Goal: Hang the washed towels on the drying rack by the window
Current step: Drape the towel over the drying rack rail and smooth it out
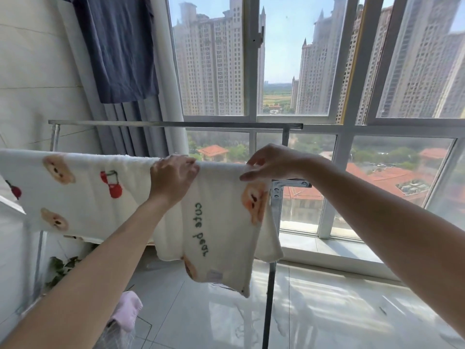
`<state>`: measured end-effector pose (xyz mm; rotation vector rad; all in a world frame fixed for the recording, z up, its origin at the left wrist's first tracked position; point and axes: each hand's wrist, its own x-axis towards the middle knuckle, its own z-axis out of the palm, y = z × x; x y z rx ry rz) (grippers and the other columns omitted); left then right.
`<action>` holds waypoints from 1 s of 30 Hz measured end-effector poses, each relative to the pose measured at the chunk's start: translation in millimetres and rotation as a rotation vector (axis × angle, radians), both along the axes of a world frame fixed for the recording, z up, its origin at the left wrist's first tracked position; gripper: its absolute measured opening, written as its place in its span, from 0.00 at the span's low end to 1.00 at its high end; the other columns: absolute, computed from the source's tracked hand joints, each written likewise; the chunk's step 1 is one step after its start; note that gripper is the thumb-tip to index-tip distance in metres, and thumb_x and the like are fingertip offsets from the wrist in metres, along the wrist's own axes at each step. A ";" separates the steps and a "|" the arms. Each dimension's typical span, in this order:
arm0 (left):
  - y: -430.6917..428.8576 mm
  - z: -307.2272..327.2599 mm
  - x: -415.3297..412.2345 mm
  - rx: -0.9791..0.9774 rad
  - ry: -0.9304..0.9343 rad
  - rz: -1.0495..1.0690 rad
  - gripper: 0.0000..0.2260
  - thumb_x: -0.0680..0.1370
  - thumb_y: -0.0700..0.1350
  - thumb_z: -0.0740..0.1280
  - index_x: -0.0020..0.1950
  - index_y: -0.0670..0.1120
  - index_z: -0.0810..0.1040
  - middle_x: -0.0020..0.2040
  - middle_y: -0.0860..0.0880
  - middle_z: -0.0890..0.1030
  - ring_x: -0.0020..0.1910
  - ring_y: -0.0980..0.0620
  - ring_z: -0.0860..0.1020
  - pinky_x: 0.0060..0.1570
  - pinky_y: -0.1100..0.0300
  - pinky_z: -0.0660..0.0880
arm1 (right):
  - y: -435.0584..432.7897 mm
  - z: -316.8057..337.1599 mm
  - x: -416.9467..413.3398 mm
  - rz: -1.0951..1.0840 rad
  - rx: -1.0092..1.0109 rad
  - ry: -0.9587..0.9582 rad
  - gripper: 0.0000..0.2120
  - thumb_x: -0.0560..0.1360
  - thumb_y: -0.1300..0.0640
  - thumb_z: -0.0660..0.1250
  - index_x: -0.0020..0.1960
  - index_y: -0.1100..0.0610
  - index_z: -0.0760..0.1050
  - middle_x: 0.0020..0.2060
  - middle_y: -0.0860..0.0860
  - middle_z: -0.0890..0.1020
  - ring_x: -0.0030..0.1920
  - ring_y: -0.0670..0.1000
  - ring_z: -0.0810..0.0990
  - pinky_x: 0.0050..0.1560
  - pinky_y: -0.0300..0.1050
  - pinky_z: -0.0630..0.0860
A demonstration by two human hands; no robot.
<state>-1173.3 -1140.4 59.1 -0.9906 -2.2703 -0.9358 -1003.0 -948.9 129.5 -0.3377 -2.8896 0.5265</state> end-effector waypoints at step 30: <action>33.7 16.0 24.2 -0.071 -0.089 -0.264 0.11 0.78 0.54 0.65 0.50 0.49 0.81 0.45 0.51 0.78 0.48 0.45 0.79 0.55 0.50 0.74 | 29.5 -1.0 -0.4 -0.027 0.034 -0.067 0.23 0.65 0.42 0.75 0.57 0.51 0.81 0.49 0.48 0.83 0.49 0.51 0.80 0.45 0.41 0.73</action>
